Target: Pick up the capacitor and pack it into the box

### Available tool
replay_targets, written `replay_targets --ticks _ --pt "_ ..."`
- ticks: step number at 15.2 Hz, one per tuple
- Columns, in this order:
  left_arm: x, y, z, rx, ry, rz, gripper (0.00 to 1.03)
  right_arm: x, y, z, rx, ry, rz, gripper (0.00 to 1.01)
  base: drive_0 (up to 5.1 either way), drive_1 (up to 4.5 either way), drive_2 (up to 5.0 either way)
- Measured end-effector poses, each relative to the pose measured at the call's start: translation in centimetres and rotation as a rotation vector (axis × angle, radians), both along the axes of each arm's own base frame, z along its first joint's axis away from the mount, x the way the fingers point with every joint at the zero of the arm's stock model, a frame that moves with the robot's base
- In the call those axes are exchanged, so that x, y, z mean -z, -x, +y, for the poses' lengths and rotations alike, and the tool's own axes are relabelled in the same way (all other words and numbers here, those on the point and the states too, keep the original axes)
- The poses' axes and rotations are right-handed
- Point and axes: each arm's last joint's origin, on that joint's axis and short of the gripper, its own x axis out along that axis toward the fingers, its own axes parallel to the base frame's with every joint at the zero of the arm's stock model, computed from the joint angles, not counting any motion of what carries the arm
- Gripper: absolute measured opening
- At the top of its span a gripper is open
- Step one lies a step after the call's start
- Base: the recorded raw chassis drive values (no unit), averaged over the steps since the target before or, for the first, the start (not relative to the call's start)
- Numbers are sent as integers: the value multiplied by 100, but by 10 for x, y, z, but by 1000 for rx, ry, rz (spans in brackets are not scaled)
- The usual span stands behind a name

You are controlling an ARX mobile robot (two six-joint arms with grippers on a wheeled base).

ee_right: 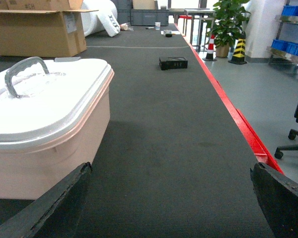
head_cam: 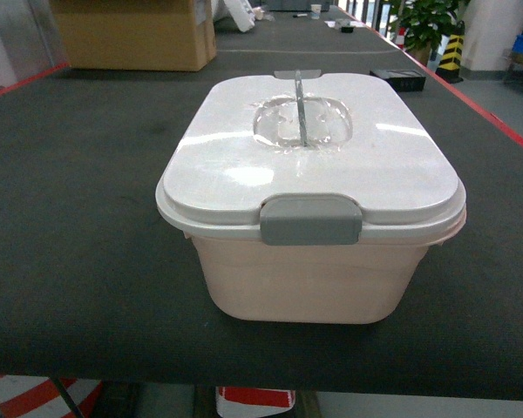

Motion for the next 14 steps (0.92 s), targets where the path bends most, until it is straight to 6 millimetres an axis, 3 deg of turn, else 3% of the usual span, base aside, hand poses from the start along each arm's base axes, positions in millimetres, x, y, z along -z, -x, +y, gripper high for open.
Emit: replay_targets --ticks 6,8,14 --pt "4 12 0 0 0 18 2 0 0 0 0 0 0 98 0 0 0" --pt "4 12 0 -1 2 14 20 0 0 0 0 0 0 98 0 0 0" --pt "4 12 0 0 1 14 98 0 0 0 0 0 0 98 0 0 0"
